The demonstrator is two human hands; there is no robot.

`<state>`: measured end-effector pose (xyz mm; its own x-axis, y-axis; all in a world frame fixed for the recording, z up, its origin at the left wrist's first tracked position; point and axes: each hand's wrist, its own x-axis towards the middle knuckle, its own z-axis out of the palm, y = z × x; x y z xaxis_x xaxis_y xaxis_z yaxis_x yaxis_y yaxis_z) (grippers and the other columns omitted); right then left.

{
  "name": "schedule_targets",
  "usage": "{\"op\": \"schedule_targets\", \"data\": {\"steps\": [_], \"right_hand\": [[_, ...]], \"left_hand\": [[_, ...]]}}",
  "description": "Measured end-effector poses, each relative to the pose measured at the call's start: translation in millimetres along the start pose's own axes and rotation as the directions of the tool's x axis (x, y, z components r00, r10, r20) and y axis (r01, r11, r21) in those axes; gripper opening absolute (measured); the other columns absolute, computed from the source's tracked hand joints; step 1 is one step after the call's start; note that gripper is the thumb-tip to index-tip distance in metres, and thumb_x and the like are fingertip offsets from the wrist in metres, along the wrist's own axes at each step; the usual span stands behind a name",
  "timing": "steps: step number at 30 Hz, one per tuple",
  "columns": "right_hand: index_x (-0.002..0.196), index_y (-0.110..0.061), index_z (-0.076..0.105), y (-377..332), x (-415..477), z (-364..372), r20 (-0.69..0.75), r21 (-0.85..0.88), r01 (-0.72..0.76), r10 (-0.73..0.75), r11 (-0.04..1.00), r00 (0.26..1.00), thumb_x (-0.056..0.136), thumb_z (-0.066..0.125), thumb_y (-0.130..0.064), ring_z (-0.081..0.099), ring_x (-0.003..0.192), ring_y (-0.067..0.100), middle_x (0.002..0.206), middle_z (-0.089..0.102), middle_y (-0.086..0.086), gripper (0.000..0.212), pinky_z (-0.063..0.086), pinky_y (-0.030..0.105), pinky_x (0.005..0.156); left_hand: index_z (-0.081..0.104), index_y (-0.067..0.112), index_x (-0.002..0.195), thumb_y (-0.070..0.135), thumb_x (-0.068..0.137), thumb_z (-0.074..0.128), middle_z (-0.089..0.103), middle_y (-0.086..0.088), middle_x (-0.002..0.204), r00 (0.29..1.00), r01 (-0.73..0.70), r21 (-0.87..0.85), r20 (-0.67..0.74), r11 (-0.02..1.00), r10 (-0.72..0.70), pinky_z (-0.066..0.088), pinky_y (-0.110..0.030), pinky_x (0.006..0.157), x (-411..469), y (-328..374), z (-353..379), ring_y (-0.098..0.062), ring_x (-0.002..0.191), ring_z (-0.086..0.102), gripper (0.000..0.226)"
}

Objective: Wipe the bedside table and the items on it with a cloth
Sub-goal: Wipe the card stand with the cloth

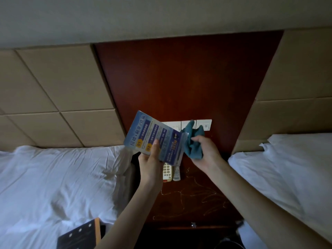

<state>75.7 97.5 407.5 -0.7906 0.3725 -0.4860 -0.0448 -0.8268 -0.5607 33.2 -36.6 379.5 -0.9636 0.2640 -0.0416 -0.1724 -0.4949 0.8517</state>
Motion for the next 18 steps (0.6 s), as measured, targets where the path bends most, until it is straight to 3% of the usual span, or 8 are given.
{"op": "schedule_targets", "data": {"steps": [7,11,14,16,18], "right_hand": [[0.096,-0.008,0.057,41,-12,-12,-0.013,-0.293,-0.063,0.062,0.954,0.998,0.084,0.046,0.001,0.06,0.081,0.021,0.092,0.061,0.011,0.018,0.046,0.032,0.063],[0.092,-0.007,0.058,52,-14,-6,0.019,-0.282,-0.107,0.117,0.953,0.993,0.086,0.044,0.001,0.06,0.08,0.023,0.088,0.062,0.012,0.017,0.047,0.036,0.064],[0.106,-0.007,0.053,43,-7,-2,0.031,-0.197,-0.097,0.105,0.976,0.994,0.088,0.044,-0.001,0.063,0.092,0.027,0.101,0.064,0.015,0.021,0.052,0.041,0.071],[0.11,-0.009,0.052,35,0,-1,0.016,-0.167,-0.07,0.073,0.983,0.997,0.087,0.046,-0.001,0.063,0.099,0.029,0.108,0.063,0.016,0.025,0.051,0.044,0.078],[0.108,-0.011,0.053,32,6,-1,0.005,-0.192,-0.044,0.046,0.98,0.999,0.086,0.048,-0.002,0.064,0.097,0.027,0.107,0.065,0.015,0.024,0.051,0.043,0.073]], "left_hand": [[0.06,0.013,0.103,0.022,0.095,0.053,0.07,0.0,0.094,0.998,-0.029,0.016,-0.049,0.999,0.029,0.057,-0.029,0.069,10,12,7,-0.017,0.089,0.069,0.014],[0.062,0.014,0.103,0.024,0.094,0.054,0.071,-0.005,0.101,0.998,-0.052,0.079,-0.043,0.996,0.055,0.059,-0.035,0.076,14,20,-1,-0.023,0.096,0.069,0.015],[0.055,0.002,0.117,0.021,0.094,0.054,0.066,-0.015,0.114,0.998,-0.044,0.121,-0.034,0.992,0.048,0.058,-0.037,0.081,9,19,-14,-0.029,0.105,0.065,0.029],[0.061,0.008,0.108,0.021,0.093,0.055,0.068,-0.014,0.11,0.999,-0.041,0.172,-0.022,0.984,0.046,0.056,-0.042,0.084,4,15,-27,-0.03,0.103,0.066,0.021],[0.066,0.017,0.097,0.023,0.09,0.057,0.072,-0.008,0.102,0.999,-0.004,0.189,-0.046,0.982,0.013,0.055,-0.044,0.084,-1,11,-39,-0.027,0.099,0.068,0.013]]}}
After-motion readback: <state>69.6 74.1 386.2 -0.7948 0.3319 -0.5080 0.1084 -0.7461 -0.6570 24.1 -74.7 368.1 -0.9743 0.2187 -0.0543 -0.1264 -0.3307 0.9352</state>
